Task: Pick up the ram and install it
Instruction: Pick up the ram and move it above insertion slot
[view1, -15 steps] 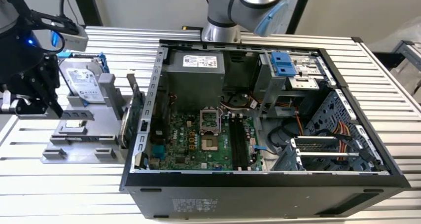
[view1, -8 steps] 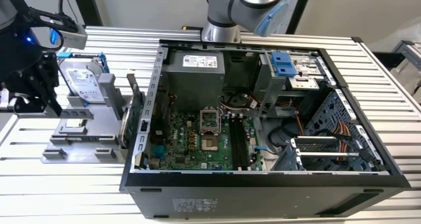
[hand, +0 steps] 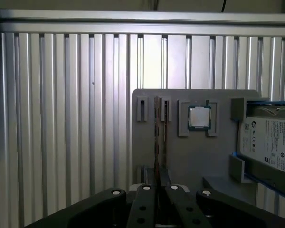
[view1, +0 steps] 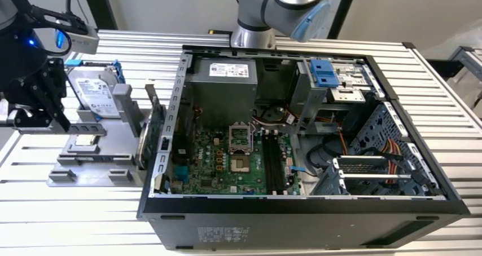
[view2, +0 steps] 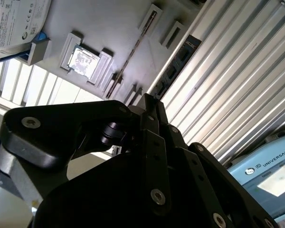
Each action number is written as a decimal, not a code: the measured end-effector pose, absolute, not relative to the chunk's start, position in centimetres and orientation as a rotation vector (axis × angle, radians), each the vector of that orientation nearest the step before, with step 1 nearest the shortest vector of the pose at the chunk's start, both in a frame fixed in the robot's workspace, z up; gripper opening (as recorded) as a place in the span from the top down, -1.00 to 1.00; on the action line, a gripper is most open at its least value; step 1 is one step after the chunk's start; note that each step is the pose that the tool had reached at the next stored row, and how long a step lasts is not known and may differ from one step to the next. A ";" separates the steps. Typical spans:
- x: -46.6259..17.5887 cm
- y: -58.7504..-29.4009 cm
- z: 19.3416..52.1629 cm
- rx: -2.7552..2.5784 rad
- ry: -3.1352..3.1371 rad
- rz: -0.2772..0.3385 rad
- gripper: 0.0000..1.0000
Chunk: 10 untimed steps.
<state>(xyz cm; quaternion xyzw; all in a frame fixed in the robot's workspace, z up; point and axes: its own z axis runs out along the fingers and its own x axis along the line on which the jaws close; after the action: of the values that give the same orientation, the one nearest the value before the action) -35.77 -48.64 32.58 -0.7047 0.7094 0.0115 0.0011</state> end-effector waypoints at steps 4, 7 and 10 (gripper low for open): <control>-35.8 -48.6 32.6 -2.212 2.227 0.036 1.00; -35.8 -48.6 32.7 -2.213 2.227 0.036 1.00; -35.8 -48.6 33.0 -2.213 2.227 0.036 1.00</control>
<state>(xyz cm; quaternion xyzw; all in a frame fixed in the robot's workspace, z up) -35.77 -48.64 32.96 -0.7047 0.7094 0.0115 0.0010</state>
